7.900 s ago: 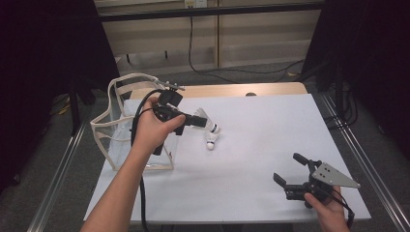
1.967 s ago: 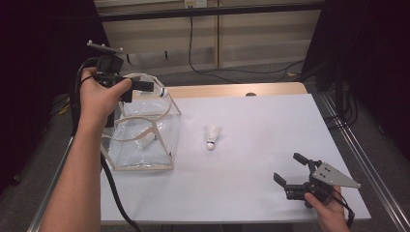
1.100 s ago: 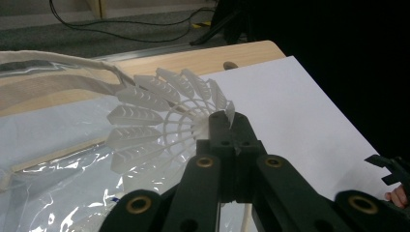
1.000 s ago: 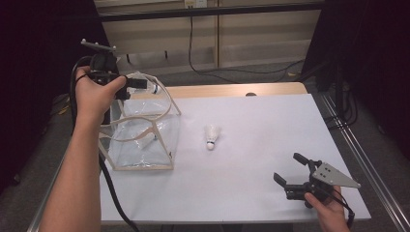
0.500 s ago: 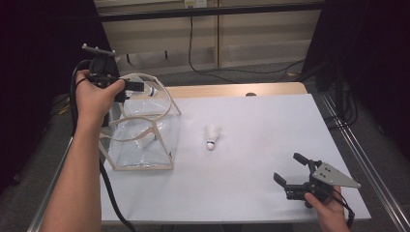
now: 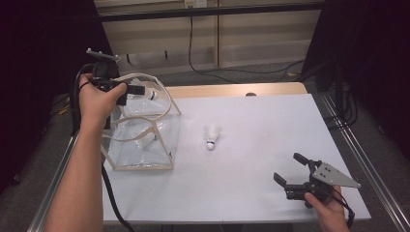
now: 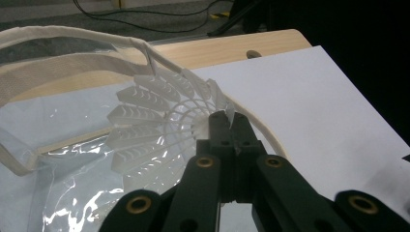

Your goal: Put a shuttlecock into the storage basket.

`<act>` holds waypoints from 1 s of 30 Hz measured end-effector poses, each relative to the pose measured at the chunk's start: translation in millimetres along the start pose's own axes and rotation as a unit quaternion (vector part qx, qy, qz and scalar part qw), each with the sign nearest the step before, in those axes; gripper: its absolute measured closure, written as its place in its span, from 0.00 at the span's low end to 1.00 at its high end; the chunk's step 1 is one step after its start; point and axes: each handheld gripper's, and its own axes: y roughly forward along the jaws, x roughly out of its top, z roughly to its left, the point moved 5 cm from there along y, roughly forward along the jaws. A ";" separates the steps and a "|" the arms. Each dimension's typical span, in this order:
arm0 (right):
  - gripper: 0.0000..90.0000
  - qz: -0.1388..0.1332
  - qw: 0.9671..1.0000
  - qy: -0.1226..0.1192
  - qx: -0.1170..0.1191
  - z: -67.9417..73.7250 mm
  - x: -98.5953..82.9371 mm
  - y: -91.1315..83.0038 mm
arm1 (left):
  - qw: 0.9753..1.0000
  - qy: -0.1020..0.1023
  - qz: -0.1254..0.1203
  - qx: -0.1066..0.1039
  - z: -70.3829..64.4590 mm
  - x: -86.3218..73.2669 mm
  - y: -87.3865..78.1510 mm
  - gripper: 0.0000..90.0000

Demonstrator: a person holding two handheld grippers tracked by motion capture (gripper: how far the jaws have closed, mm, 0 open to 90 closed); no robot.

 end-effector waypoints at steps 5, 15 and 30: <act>0.02 0.000 1.000 0.000 0.001 0.6 0.2 -0.1 | 1.000 0.000 0.001 0.002 0.4 -1.9 2.3 1.00; 0.02 -0.001 1.000 -0.001 0.001 0.3 0.1 0.1 | 1.000 0.000 0.010 -0.001 1.6 -6.7 7.1 1.00; 0.02 -0.001 1.000 0.000 0.002 0.5 0.2 0.2 | 1.000 0.000 0.019 0.003 5.4 -11.3 15.7 1.00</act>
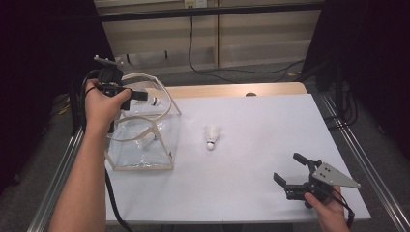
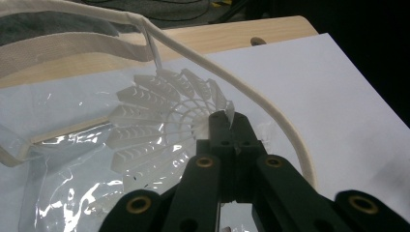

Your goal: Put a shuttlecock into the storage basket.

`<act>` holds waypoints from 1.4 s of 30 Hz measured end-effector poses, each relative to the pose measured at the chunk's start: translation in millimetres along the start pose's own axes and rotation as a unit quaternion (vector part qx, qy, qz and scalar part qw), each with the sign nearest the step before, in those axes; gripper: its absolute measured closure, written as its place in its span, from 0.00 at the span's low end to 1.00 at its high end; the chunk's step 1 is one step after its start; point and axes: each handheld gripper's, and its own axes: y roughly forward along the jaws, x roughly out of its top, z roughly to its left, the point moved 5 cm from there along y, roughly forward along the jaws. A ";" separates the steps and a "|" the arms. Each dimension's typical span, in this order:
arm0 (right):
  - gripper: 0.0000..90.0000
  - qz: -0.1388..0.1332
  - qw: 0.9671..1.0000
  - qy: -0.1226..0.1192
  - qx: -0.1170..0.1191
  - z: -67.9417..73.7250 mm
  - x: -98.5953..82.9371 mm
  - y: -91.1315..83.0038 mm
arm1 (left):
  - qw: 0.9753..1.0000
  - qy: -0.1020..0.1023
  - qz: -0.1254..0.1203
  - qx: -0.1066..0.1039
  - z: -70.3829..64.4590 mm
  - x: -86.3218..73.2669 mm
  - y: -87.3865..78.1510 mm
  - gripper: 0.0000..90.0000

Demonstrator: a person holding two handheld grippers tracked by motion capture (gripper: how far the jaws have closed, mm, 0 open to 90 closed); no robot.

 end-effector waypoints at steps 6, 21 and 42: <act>0.02 0.000 1.000 0.002 0.001 0.6 0.0 0.2 | 1.000 -0.003 0.002 0.002 1.2 -0.2 3.3 1.00; 0.02 -0.002 1.000 0.001 0.003 0.5 0.5 -0.3 | 1.000 -0.011 0.004 0.007 6.6 -1.0 11.9 1.00; 0.02 -0.003 1.000 0.000 0.002 0.5 0.6 -0.4 | 1.000 -0.010 0.005 0.009 5.7 -0.9 22.0 1.00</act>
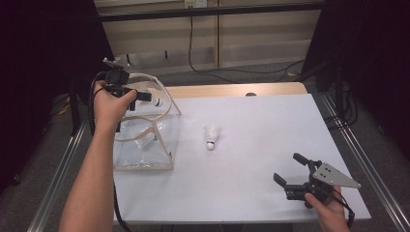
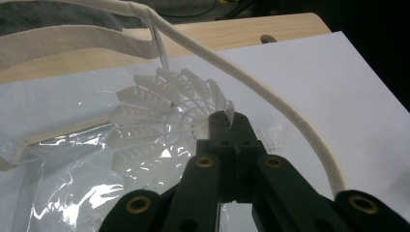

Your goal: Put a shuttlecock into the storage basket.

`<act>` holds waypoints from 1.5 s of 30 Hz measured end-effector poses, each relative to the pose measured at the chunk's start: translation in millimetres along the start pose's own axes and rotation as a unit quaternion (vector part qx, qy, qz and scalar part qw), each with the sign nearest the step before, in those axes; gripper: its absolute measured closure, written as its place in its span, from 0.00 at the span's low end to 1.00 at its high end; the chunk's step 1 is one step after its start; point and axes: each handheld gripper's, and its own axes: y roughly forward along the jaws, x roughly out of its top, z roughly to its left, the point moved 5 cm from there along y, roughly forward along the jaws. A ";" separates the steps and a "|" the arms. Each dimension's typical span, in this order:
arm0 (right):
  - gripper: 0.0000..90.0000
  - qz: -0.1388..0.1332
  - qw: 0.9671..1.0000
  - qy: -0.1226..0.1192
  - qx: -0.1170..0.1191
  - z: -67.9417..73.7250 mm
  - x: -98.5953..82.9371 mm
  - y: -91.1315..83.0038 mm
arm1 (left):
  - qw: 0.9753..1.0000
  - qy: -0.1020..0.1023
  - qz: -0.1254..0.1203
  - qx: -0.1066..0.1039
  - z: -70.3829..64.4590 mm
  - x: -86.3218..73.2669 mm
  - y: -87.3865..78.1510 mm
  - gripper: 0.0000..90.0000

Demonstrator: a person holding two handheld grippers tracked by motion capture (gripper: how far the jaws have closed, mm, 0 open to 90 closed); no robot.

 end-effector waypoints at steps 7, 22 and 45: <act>0.02 0.000 1.000 0.000 0.000 0.3 0.0 0.1 | 1.000 0.001 0.002 0.003 1.0 -0.6 2.4 1.00; 0.02 0.001 1.000 0.002 0.000 0.3 -0.4 0.2 | 1.000 -0.002 0.006 0.014 4.1 -1.8 11.2 1.00; 0.02 0.002 1.000 0.004 0.001 0.0 -0.7 -0.3 | 1.000 -0.002 0.004 0.025 6.0 -1.9 22.4 0.98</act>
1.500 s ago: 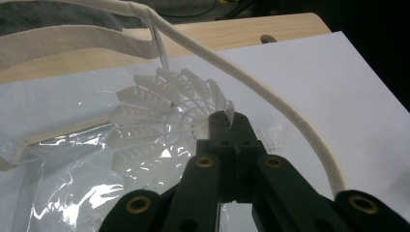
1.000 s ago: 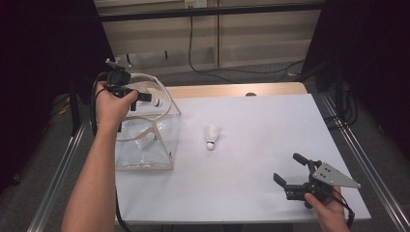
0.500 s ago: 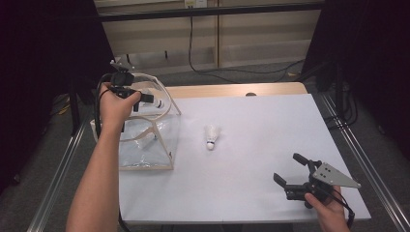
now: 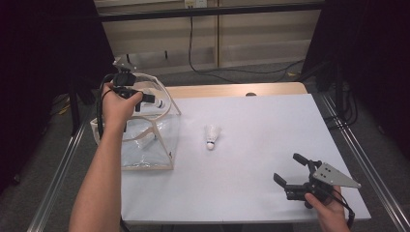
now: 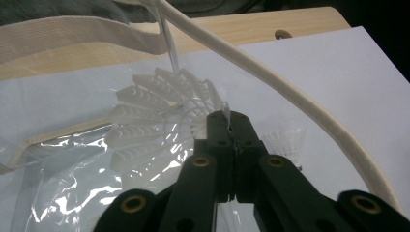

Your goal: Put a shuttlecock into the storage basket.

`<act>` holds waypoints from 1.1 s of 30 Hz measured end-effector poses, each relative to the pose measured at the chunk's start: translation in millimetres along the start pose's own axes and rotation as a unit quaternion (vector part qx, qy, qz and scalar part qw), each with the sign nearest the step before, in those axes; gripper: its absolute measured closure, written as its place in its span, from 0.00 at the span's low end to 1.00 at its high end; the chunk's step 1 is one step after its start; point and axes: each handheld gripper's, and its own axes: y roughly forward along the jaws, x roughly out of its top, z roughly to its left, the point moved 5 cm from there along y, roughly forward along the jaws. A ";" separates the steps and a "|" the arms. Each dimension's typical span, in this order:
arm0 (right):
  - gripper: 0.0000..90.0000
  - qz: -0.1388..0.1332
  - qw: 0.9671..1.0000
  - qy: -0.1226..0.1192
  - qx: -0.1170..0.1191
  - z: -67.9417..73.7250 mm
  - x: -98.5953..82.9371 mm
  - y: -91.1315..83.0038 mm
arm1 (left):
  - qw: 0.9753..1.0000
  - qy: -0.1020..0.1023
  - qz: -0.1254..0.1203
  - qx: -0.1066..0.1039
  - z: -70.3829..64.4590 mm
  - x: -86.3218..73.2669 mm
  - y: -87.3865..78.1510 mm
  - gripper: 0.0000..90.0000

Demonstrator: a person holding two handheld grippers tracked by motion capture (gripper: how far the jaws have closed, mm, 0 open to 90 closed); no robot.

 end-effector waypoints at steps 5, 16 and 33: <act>0.02 -0.001 1.000 -0.002 0.000 0.0 0.1 -0.1 | 1.000 0.011 -0.015 0.002 -0.3 1.3 -1.5 0.88; 0.02 0.000 1.000 -0.002 -0.001 0.1 0.1 -0.1 | 1.000 0.002 -0.021 -0.020 -4.8 0.2 -11.5 0.82; 0.02 0.001 1.000 -0.004 0.000 0.8 0.0 0.2 | 0.997 0.007 -0.020 -0.072 -23.2 -3.5 -27.2 0.62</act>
